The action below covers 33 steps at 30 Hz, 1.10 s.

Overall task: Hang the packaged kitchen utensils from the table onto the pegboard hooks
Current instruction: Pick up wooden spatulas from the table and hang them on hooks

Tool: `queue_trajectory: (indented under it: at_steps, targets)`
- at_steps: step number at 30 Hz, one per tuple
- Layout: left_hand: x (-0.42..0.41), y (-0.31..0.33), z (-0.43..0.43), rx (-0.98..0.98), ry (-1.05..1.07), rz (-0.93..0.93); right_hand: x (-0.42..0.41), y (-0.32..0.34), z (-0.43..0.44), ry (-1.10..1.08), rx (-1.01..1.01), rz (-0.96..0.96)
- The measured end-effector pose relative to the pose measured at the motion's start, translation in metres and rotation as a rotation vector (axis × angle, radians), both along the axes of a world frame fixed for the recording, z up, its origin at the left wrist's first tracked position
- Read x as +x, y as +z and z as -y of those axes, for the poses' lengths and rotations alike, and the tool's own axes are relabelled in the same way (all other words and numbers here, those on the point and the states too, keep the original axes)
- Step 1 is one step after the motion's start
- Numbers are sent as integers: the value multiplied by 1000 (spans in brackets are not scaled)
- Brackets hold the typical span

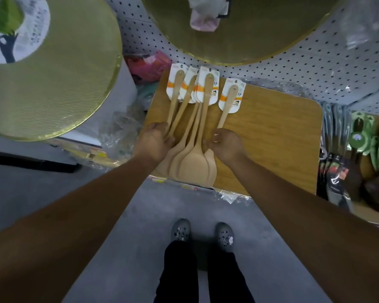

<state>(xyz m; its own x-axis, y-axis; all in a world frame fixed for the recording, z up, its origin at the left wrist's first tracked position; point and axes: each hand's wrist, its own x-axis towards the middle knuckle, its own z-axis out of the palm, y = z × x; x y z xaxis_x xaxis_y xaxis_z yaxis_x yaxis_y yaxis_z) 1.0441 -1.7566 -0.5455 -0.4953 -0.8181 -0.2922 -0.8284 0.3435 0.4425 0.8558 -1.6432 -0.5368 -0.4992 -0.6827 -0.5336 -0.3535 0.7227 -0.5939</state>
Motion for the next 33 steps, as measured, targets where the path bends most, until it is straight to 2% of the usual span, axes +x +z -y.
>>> queue_trajectory:
  at_steps: [3, 9, 13, 17, 20, 24, 27, 33]
  targets:
    - [-16, -9, 12, -6, 27, -10, 3, -15, 24, -124, -3, 67]
    - [-30, -26, 24, 27, 80, -35, 2, -37, 49, -224, 7, 55]
    - [-22, -35, 35, 89, 147, -107, -5, -44, 56, -356, 41, 316]
    - [-18, -35, 48, 149, 174, -121, -3, -45, 64, -423, 52, 345]
    - [-15, -40, 56, 231, 280, -165, 3, -50, 74, -505, 44, 452]
    - [-13, -40, 62, 325, 427, -241, 8, -34, 71, -579, 15, 533]
    - [-8, -36, 61, 437, 493, -226, 5, -22, 54, -574, 20, 546]
    - [15, -20, 41, 578, 533, -275, 8, 13, 6, -578, -4, 575]
